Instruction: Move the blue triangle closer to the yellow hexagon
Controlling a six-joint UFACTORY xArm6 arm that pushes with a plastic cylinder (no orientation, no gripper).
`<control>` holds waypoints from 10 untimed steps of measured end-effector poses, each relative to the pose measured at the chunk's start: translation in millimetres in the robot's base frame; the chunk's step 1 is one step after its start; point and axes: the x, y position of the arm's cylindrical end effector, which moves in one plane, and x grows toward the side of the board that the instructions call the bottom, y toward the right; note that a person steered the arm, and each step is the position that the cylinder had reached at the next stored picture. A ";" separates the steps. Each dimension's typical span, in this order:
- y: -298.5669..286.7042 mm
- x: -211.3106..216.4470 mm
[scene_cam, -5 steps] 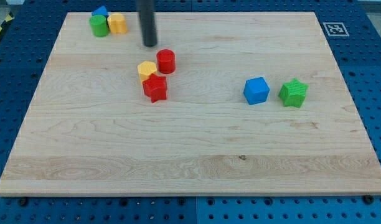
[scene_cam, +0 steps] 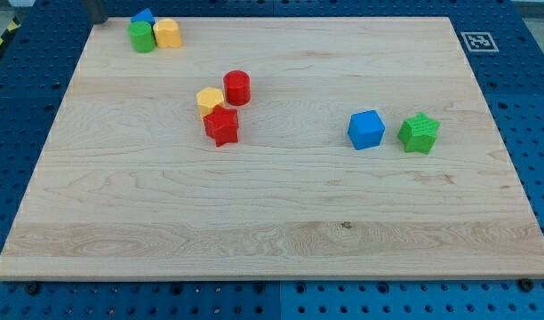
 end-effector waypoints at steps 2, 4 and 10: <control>96.3 4.7; 83.3 13.7; 119.7 140.4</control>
